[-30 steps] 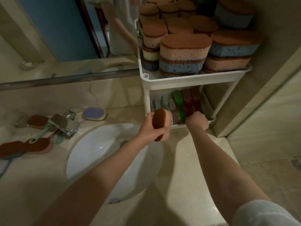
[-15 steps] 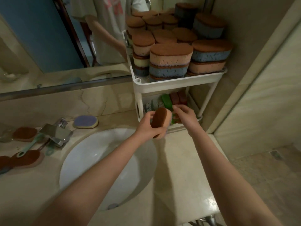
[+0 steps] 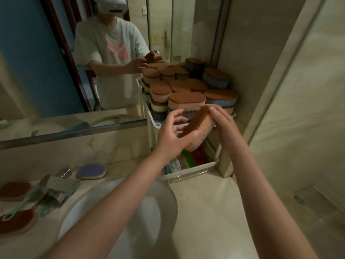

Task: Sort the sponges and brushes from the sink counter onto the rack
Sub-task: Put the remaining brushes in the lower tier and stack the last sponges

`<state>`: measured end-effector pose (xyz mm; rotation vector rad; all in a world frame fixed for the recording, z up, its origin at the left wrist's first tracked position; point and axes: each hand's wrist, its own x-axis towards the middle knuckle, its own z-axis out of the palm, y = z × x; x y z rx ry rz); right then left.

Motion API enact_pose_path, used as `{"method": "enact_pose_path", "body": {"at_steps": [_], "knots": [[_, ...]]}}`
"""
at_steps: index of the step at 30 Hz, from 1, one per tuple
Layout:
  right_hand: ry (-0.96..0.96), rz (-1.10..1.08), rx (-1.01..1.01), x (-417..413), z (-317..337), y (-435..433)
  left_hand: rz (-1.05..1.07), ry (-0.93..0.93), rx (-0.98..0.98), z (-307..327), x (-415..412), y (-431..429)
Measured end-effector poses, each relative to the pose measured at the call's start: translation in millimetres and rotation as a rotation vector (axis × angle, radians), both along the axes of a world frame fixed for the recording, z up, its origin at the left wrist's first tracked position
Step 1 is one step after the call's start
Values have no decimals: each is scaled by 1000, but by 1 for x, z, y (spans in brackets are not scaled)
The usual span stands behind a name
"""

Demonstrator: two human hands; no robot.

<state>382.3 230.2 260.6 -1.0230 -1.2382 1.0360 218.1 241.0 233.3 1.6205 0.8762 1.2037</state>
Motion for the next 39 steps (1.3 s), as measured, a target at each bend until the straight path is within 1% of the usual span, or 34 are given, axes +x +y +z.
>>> {"method": "enact_pose_path", "body": {"at_steps": [3,9,11,12,14,15,17,19,22,24,27,31,39], "knots": [[28,9,81,0,23,6,38,-52,74,29,-4,10],[-4,129,102,8,47,22,147,-91,196,76,-6,45],[-33,107,76,13,54,28,196,-44,218,85,-4,56],[-52,58,74,15,56,32,219,-6,220,86,-3,61],[-76,-96,95,20,59,44,277,117,233,83,-4,74],[-85,-183,107,21,60,50,301,213,243,79,-6,81],[-202,-377,132,24,63,66,298,422,257,71,-10,94],[-408,-526,156,23,65,83,255,581,253,64,-11,103],[-677,-637,185,19,63,108,252,766,247,56,-10,112],[-817,-683,171,16,57,123,257,840,233,49,-9,116],[-995,-739,127,14,49,140,289,870,252,43,-5,118],[-1159,-755,111,12,45,148,346,878,283,40,-1,118],[-1276,-730,64,12,50,134,361,848,290,40,0,115]]}}
